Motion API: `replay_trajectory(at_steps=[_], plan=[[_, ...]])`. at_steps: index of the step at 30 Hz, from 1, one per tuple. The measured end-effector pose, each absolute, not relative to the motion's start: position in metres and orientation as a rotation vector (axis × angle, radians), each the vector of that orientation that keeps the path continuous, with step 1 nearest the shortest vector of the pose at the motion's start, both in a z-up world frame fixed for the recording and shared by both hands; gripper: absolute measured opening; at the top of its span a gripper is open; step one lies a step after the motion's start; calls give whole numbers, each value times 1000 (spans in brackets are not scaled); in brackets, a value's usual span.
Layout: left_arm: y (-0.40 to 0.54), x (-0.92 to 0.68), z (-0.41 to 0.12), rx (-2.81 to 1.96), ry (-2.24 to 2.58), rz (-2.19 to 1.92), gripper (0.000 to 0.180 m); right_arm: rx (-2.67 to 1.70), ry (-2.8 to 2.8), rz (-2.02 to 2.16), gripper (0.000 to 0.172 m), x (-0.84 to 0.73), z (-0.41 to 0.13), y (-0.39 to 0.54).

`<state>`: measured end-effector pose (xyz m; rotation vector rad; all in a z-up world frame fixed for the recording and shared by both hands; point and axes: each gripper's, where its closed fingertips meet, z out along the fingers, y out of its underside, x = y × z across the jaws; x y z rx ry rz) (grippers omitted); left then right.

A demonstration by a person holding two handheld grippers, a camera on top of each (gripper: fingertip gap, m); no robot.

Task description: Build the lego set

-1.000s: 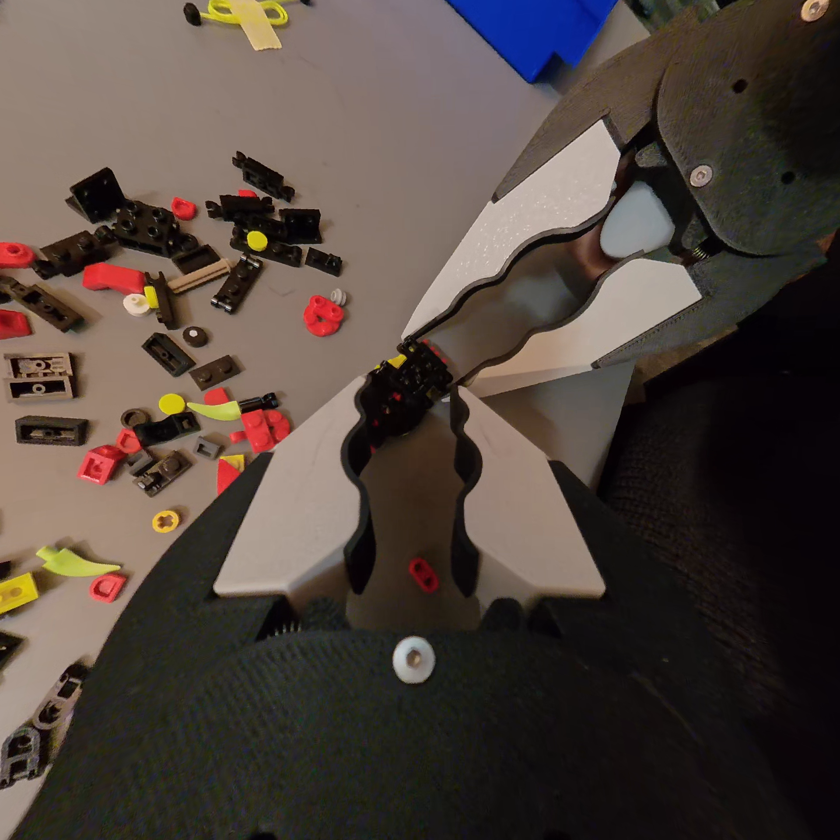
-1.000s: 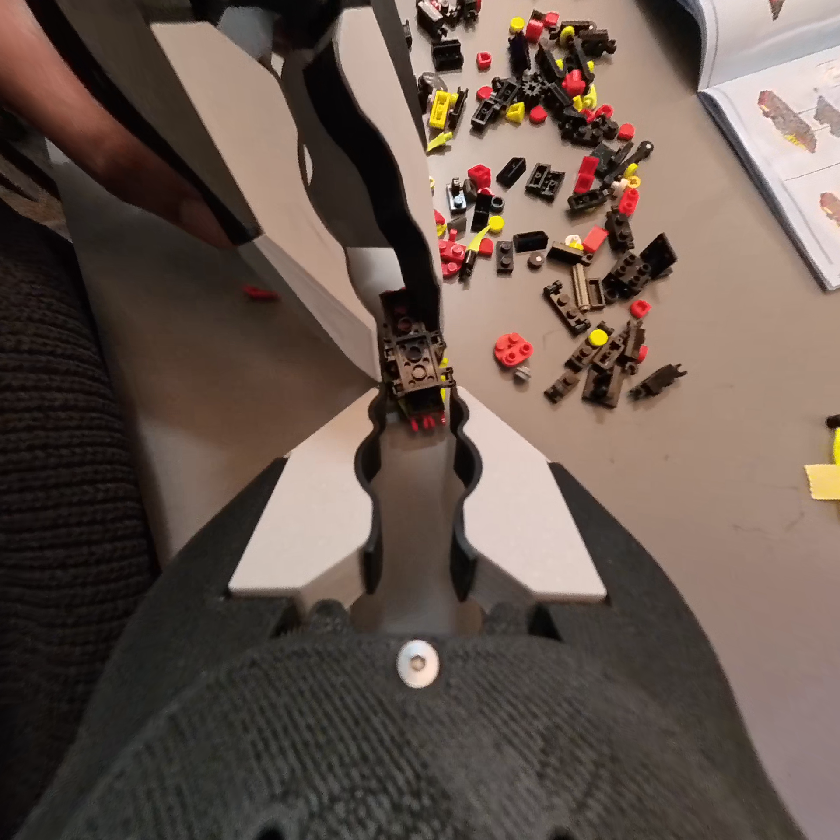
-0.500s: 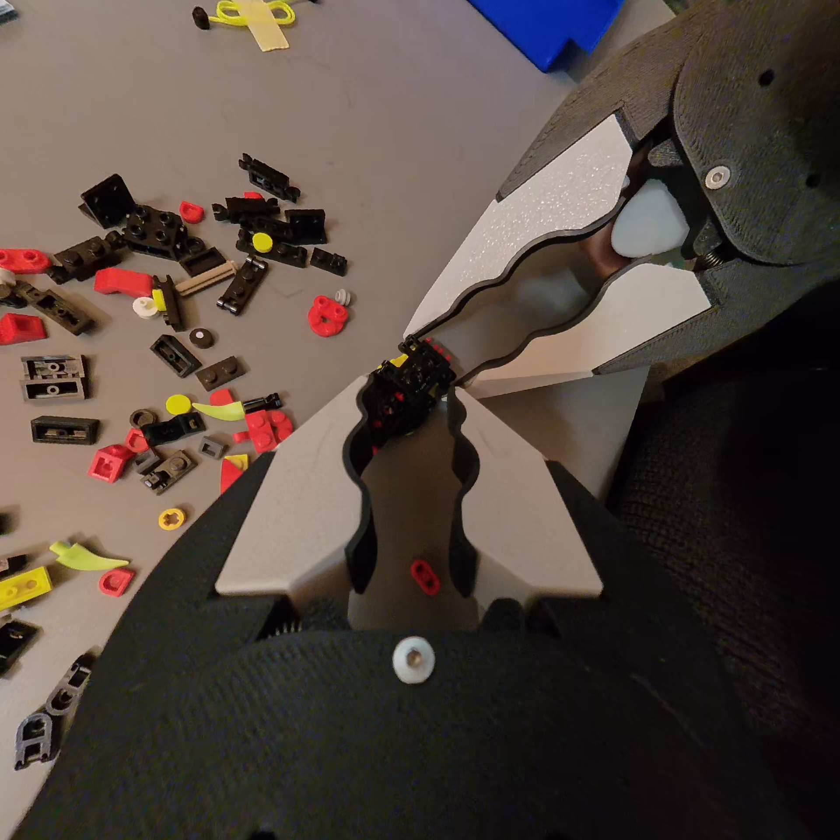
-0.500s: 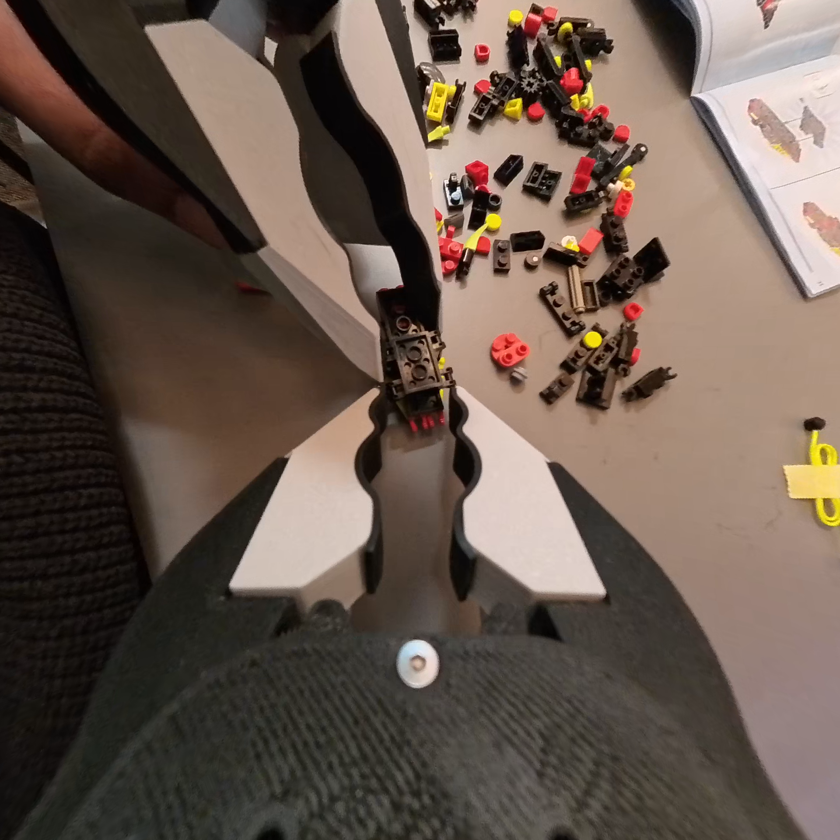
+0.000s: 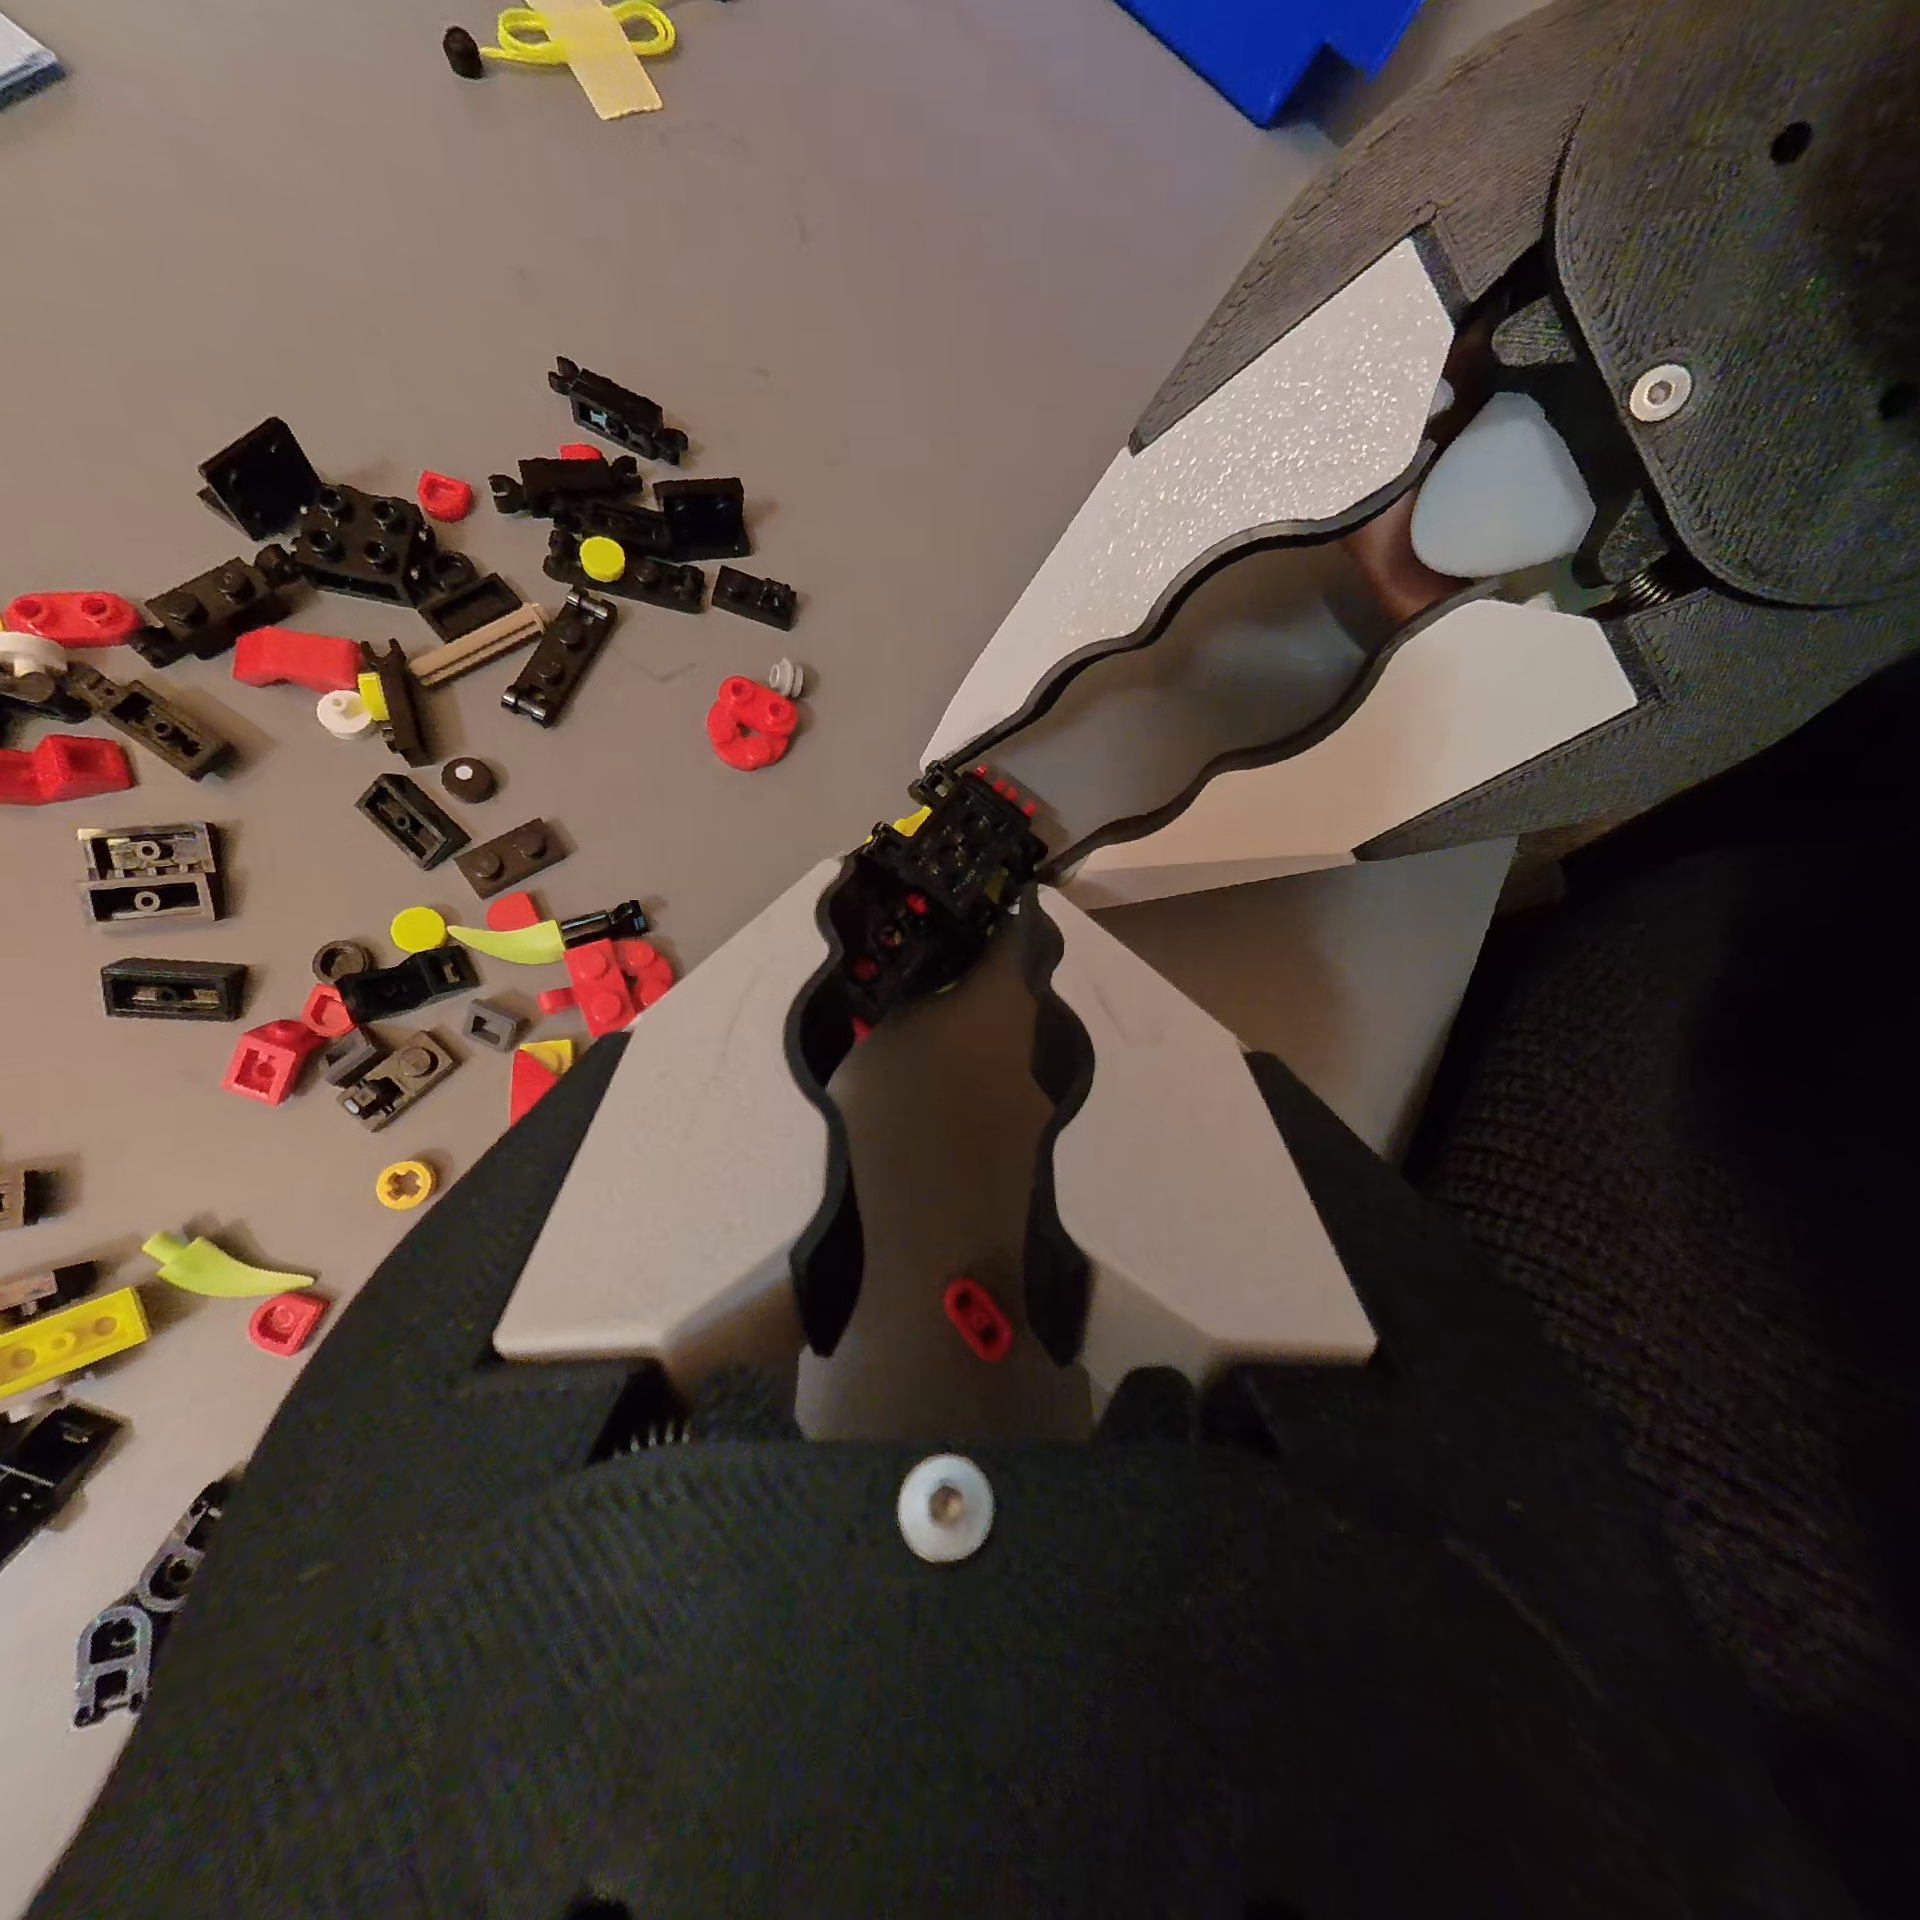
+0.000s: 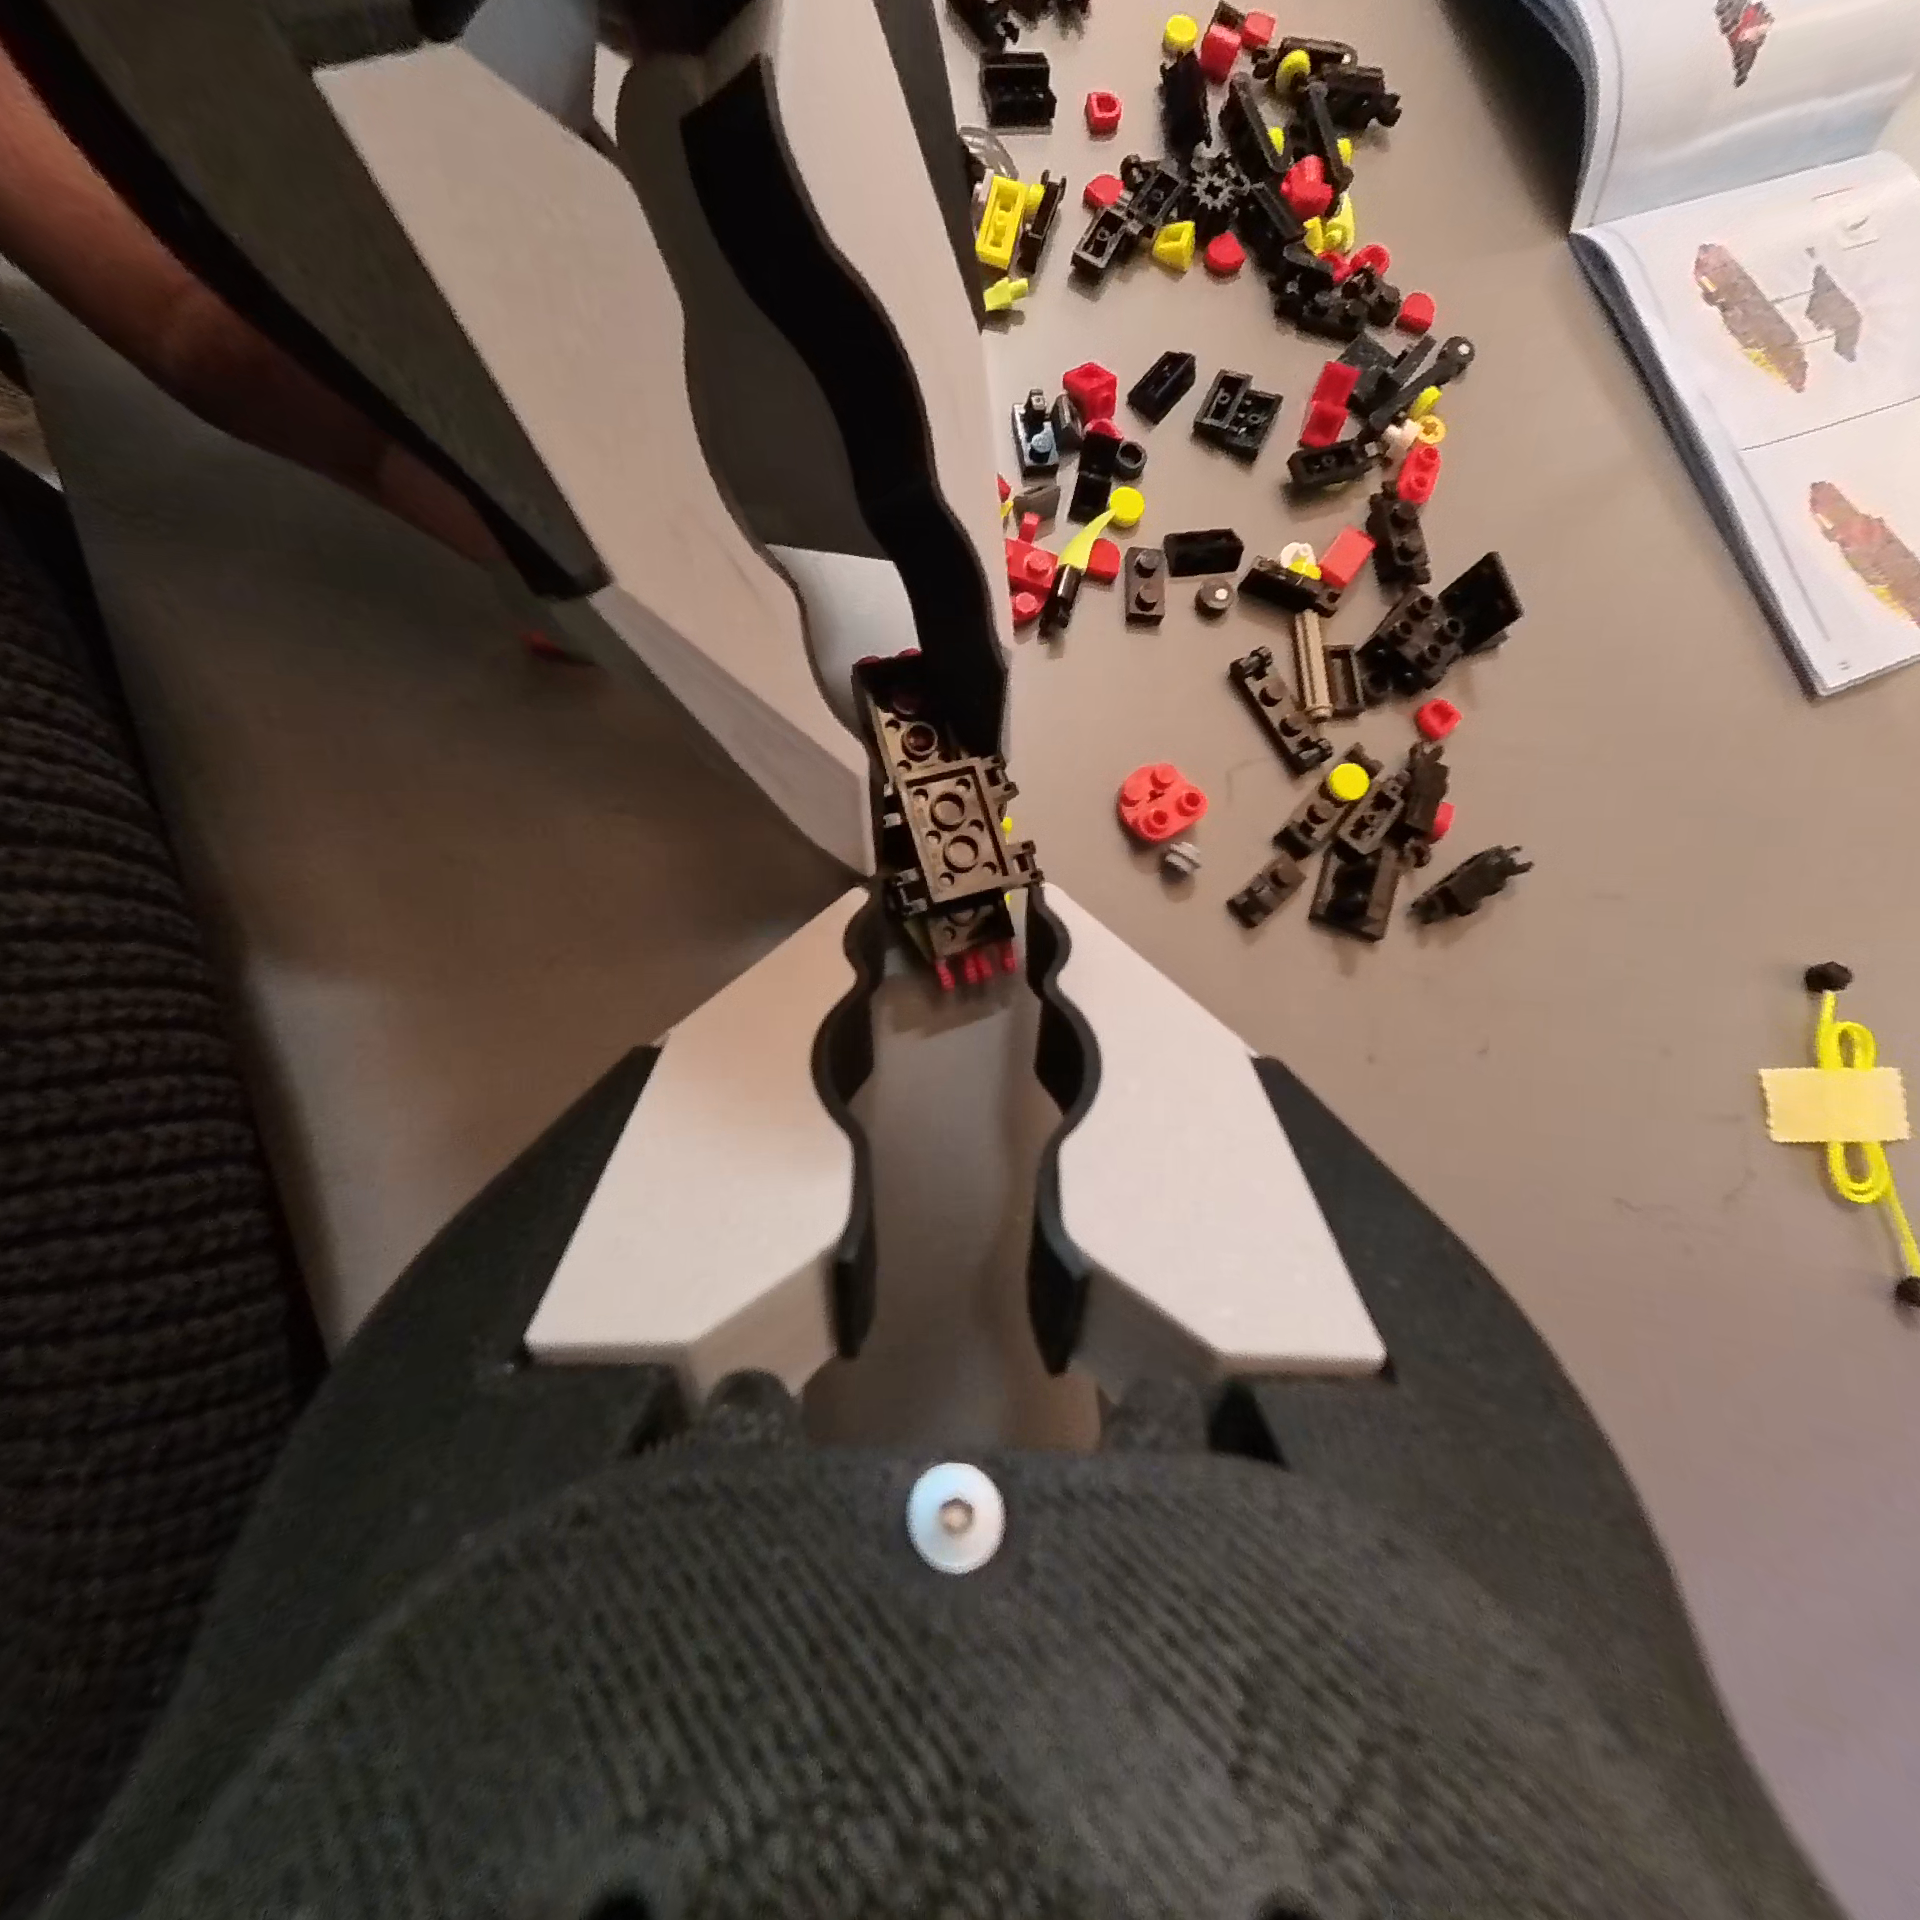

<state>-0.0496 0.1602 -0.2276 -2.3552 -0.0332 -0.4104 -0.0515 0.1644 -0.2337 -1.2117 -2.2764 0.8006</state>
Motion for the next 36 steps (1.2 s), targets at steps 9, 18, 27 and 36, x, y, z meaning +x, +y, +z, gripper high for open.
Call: replay_trajectory(at_steps=[9,18,27,36], plan=[[161,-49,-228,-2361,-24,-384,27,-1203,-2278,792,25,-51,-234,164],[160,-49,-229,-2371,-7,-359,26,-1197,-2280,788,25,-51,-234,164],[157,-46,-222,-2326,-57,-524,29,-1229,-2256,863,39,-49,-229,168],[148,-64,-227,-2342,-136,-563,29,-1658,-2090,1361,46,-50,-218,172]])
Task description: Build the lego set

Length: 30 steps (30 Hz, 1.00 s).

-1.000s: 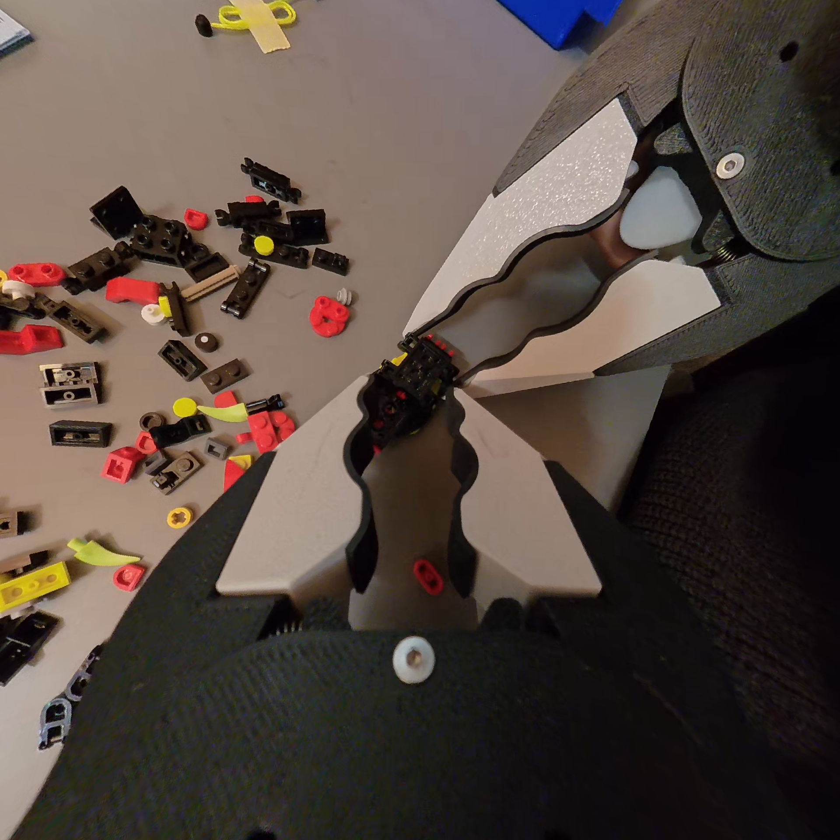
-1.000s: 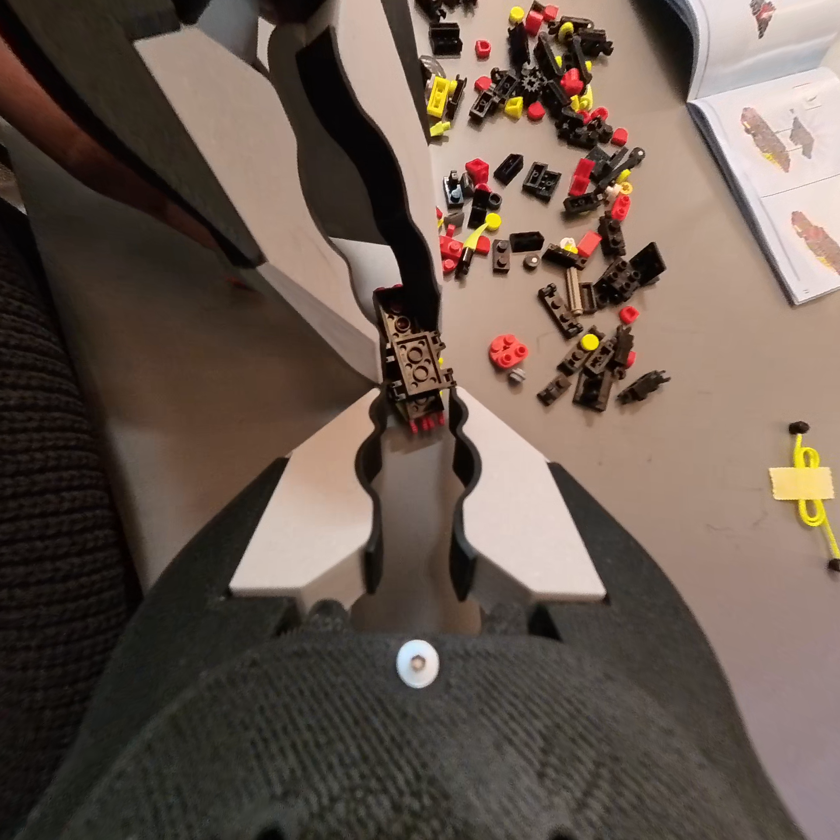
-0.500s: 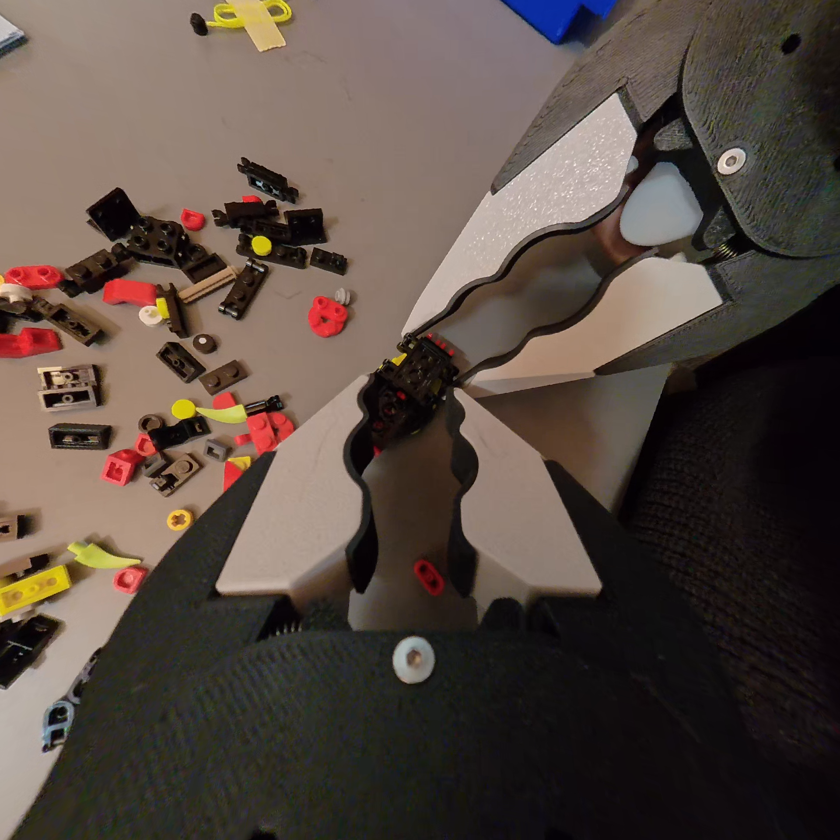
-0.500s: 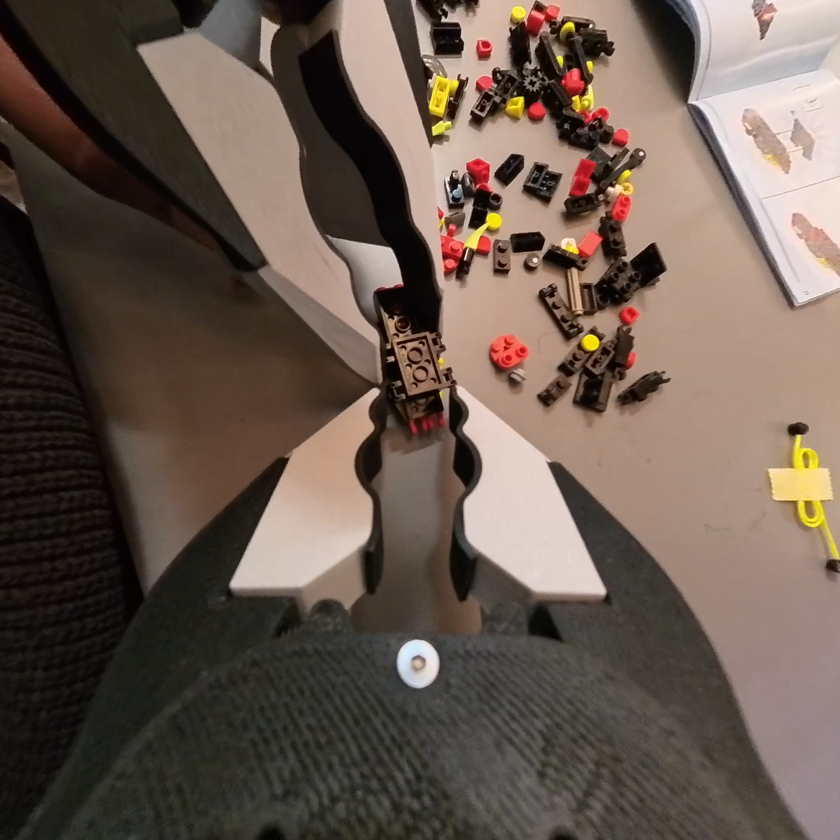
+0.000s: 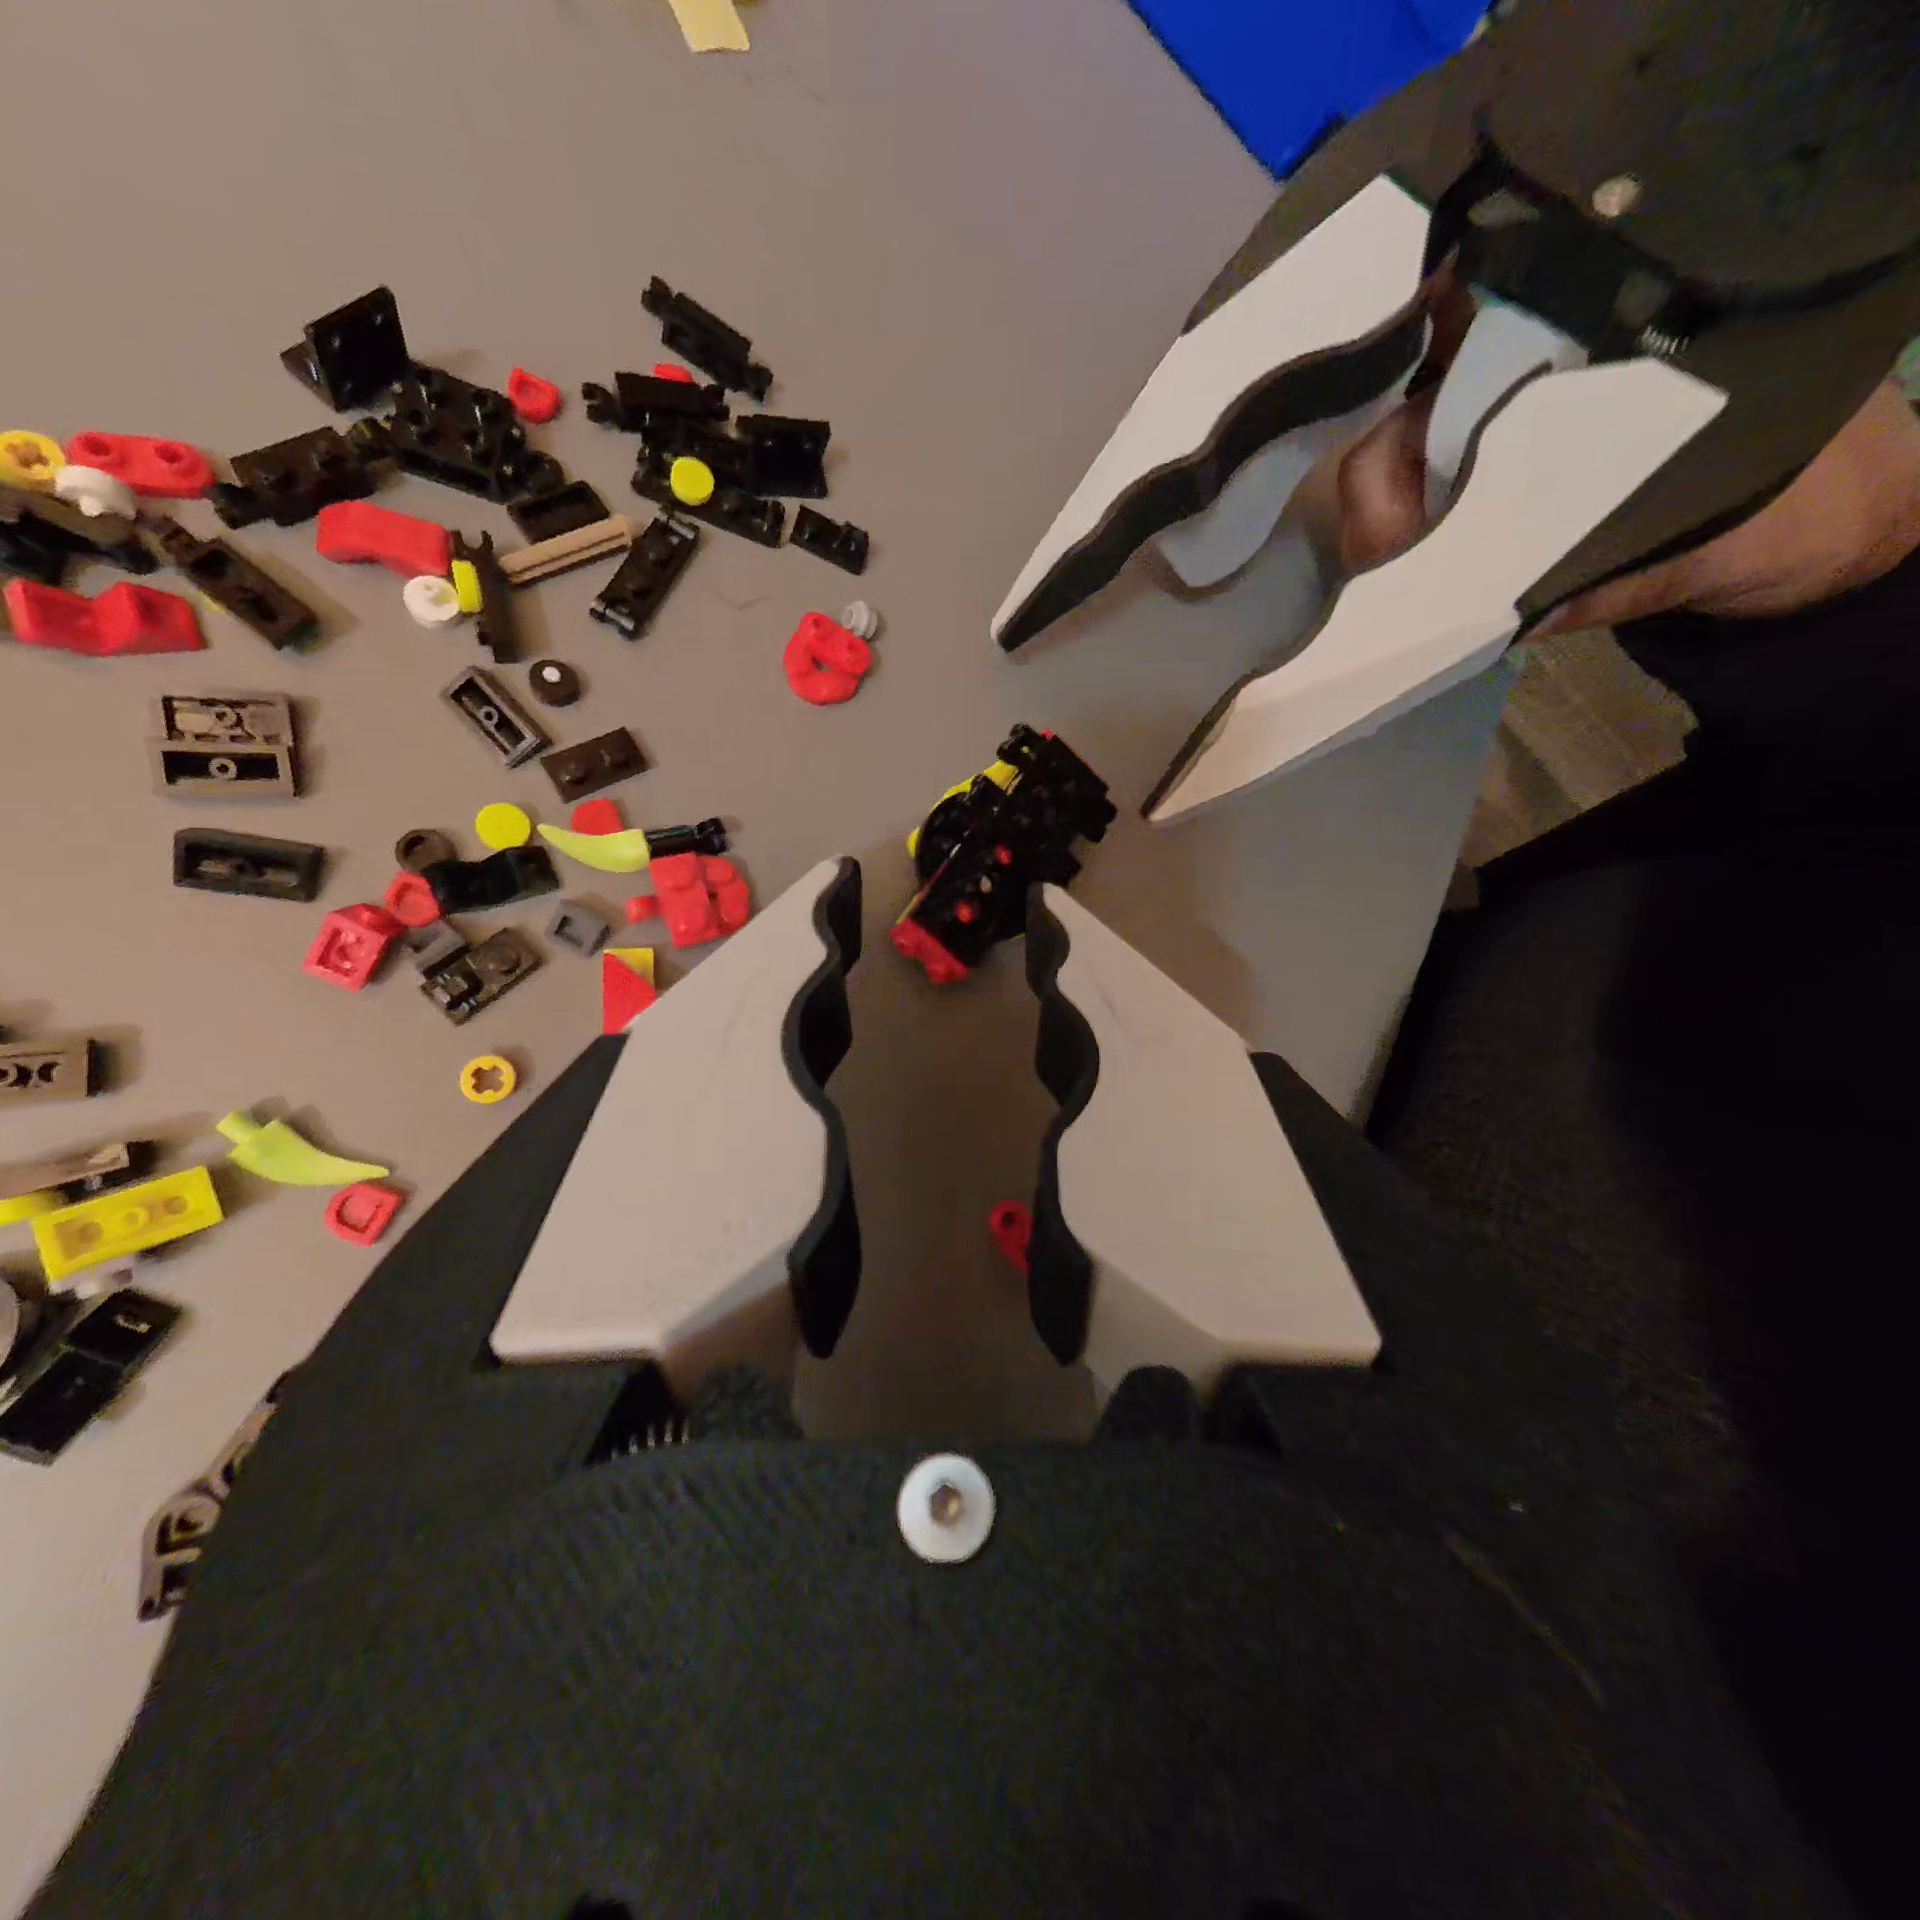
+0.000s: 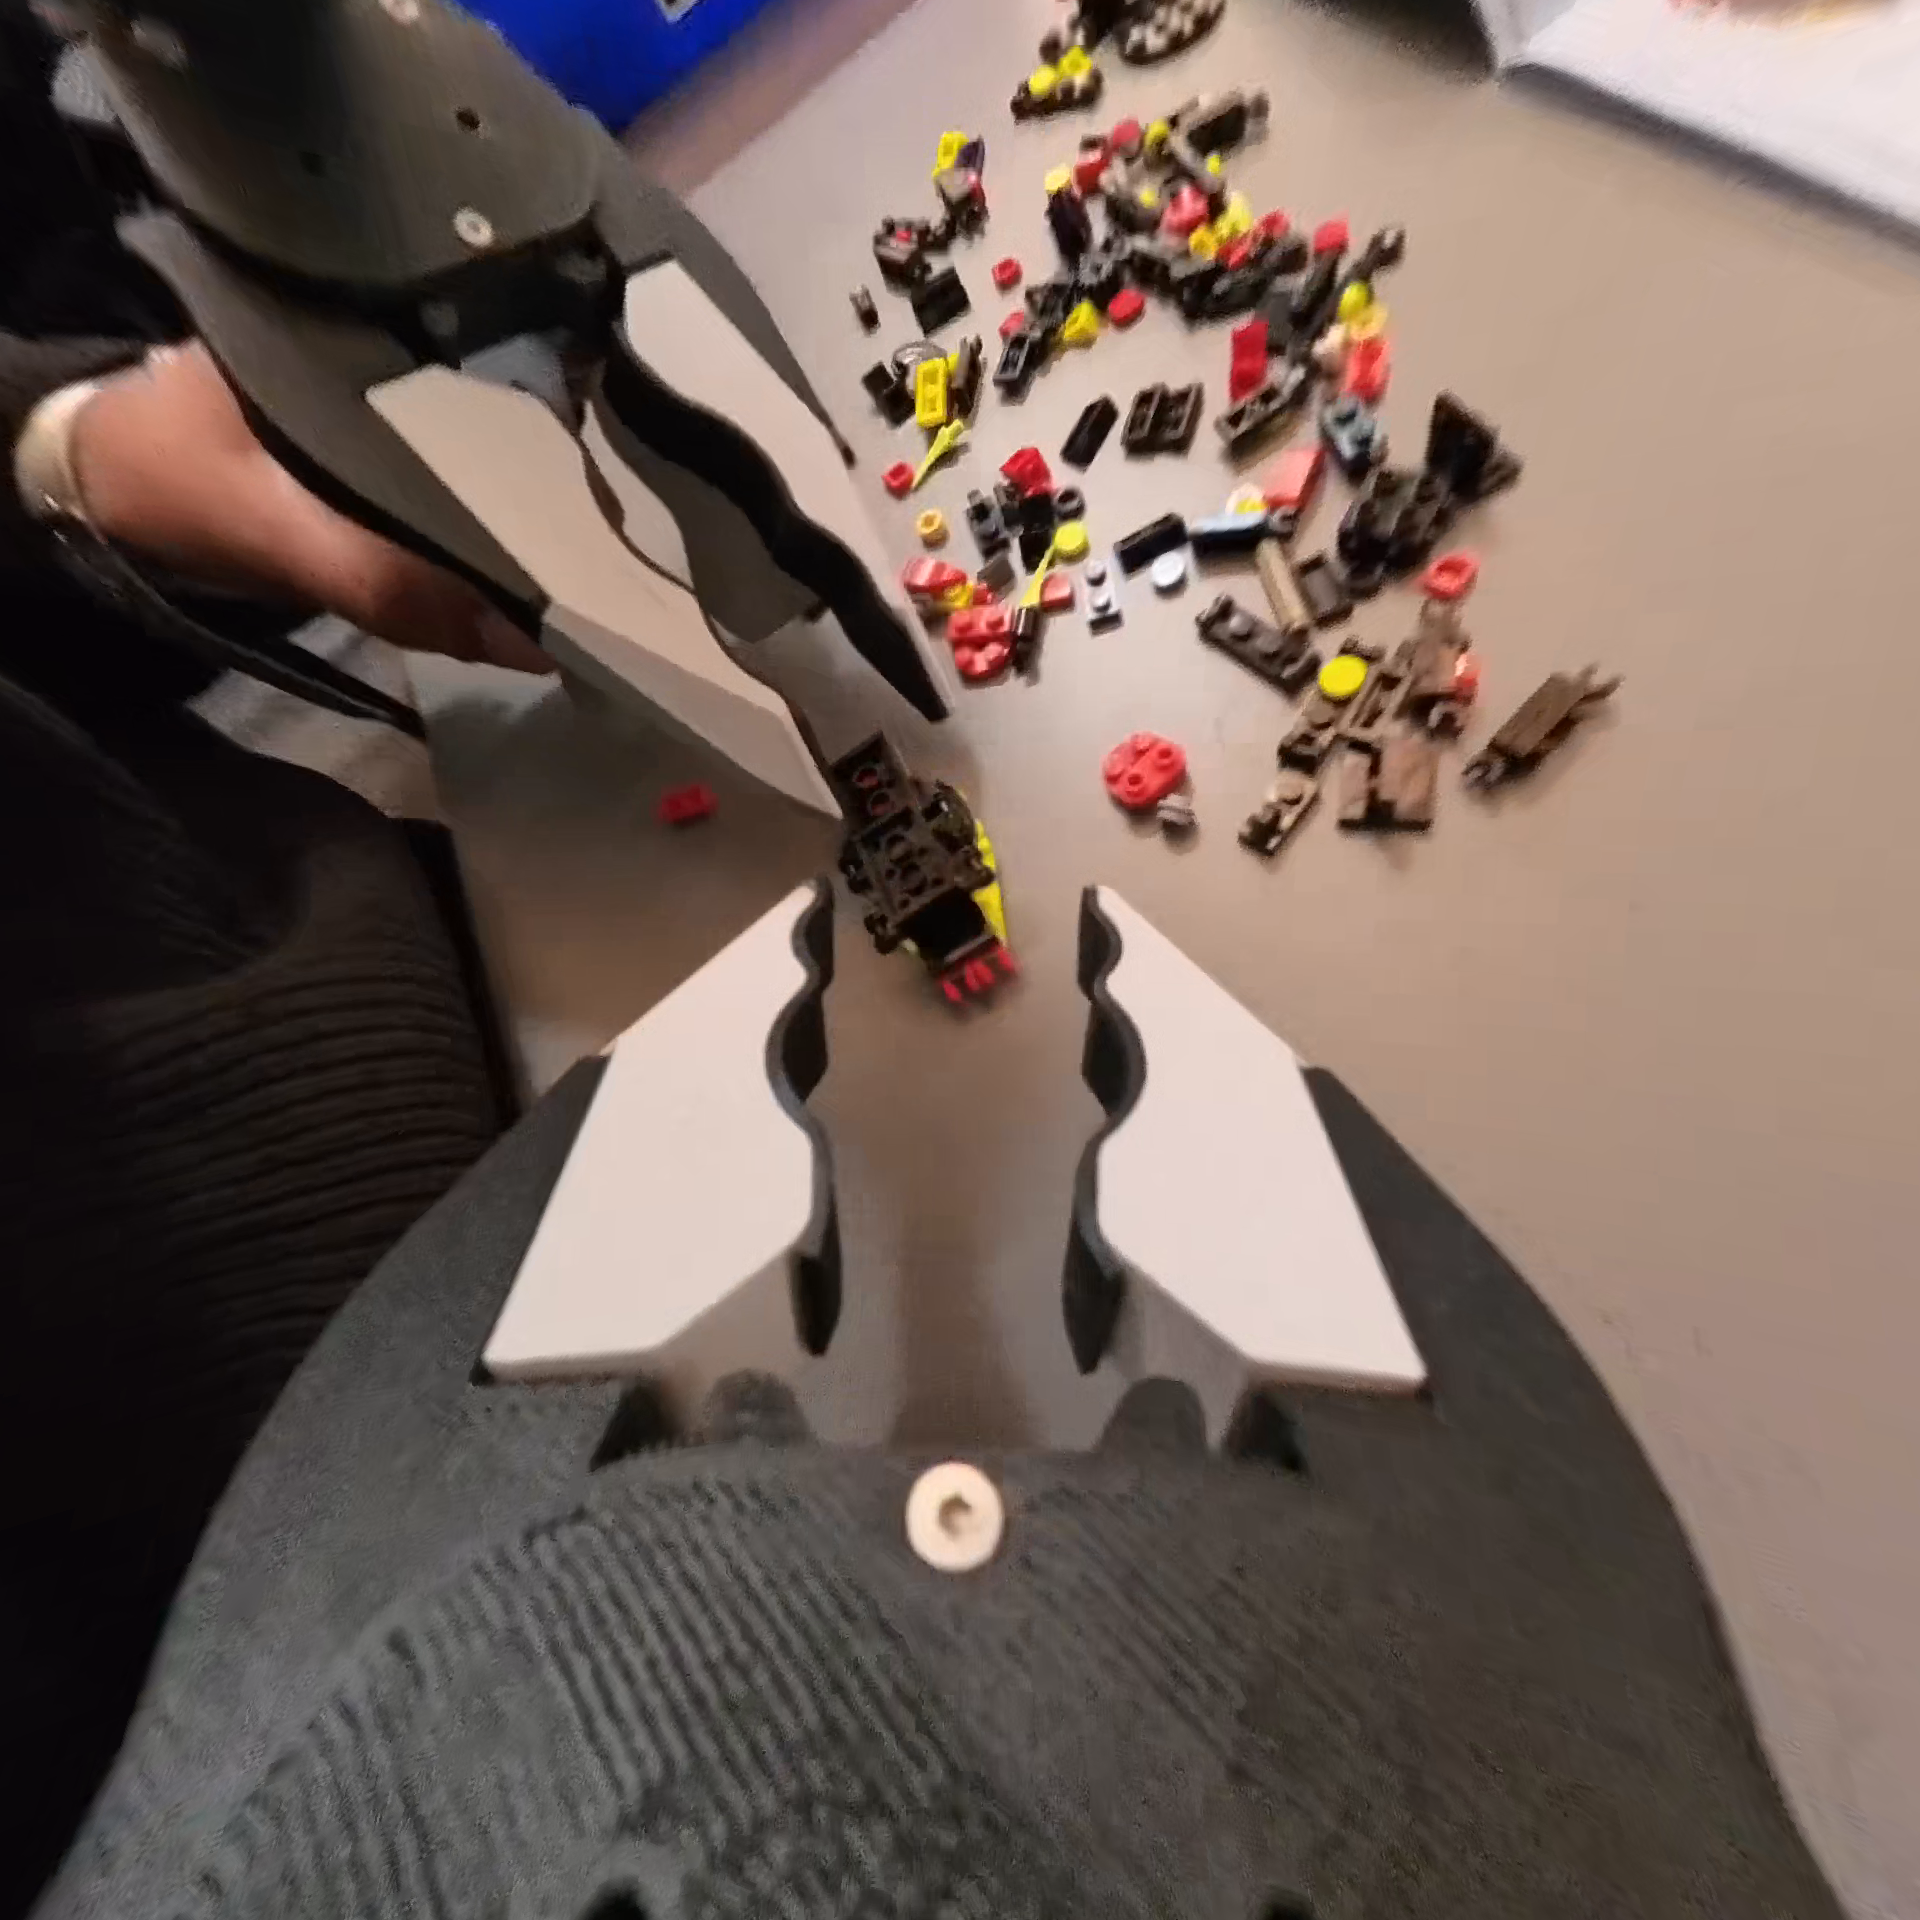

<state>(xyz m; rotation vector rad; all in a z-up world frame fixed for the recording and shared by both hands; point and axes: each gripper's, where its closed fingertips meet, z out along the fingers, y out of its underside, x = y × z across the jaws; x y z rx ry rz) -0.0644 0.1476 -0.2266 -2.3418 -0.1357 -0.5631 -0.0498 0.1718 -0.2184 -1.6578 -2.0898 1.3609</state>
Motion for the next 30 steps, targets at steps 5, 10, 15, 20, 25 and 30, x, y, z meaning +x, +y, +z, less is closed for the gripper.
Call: replay_trajectory(at_steps=[5,10,15,20,25,30], plan=[[145,-55,-235,-2379,-123,-620,27,-1754,-2150,1380,32,-46,-232,162],[144,-49,-233,-2342,-139,-745,26,-1694,-2196,1356,28,-43,-232,158],[144,-47,-224,-2274,-175,-877,33,-1537,-2157,1381,27,-46,-213,158],[144,-46,-206,-2142,-235,-1076,35,-1459,-2132,1367,26,-47,-206,161],[146,-44,-208,-2172,-168,-978,36,-1481,-2131,1384,26,-46,-206,161],[143,-42,-217,-2214,-192,-1030,49,-1413,-2116,1451,15,-45,-195,155]])
